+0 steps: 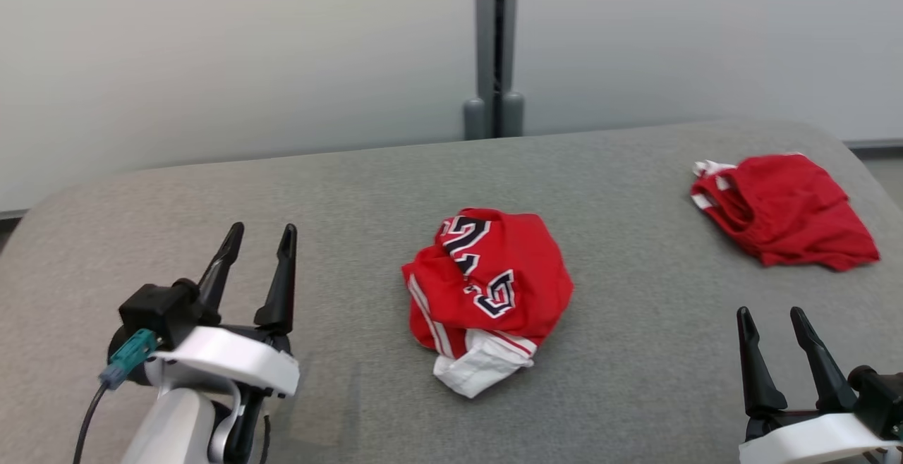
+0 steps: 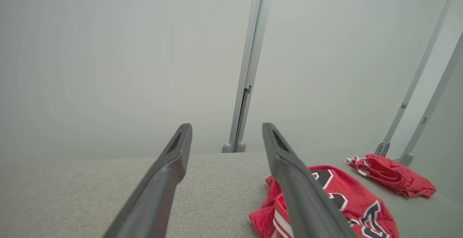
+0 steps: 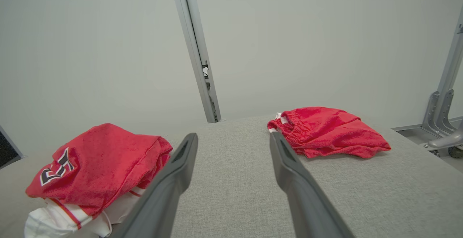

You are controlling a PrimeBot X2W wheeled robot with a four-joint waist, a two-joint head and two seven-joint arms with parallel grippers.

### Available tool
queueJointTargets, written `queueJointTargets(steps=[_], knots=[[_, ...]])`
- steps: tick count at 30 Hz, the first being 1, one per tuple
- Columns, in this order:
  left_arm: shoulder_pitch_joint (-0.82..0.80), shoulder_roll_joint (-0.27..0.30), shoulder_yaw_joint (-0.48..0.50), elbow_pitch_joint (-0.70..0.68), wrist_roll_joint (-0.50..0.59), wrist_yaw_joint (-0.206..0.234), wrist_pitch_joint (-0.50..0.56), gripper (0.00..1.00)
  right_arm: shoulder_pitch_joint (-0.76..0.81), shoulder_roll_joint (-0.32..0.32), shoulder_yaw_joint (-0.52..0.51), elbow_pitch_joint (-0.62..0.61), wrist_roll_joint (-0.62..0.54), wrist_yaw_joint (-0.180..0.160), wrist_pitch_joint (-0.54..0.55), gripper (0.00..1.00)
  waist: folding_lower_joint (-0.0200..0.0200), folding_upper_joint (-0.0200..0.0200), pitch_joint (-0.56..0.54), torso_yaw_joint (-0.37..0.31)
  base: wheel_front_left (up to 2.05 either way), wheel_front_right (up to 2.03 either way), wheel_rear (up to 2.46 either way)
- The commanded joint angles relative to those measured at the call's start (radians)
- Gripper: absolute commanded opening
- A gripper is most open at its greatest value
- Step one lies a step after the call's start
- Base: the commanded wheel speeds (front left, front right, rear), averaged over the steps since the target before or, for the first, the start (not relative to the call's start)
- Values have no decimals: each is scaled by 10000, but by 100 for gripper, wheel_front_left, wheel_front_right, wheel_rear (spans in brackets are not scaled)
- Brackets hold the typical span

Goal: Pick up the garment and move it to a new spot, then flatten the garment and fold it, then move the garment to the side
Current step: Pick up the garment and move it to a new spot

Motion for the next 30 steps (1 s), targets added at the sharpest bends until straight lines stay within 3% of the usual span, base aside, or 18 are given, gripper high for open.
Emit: queueJointTargets(steps=[1, 14, 30], knots=[[236, 114, 177, -236, 152, 9, -14, 100, 89, -50, -3, -65, -26, 2, -53, 100, 0, -1, -188, 548, 0, 0, 0], [2191, 575, 1338, -1421, 952, 107, -16, 100, 279, -59, 58, -94, -131, 0, -53, 100, 0, -1, -615, 1836, 0, 0, 0], [3850, 229, 2056, -1849, 1394, 98, -18, 100, 571, -22, 248, 16, -41, 2, -52, 100, 0, -1, -747, 1919, 0, 0, 0]])
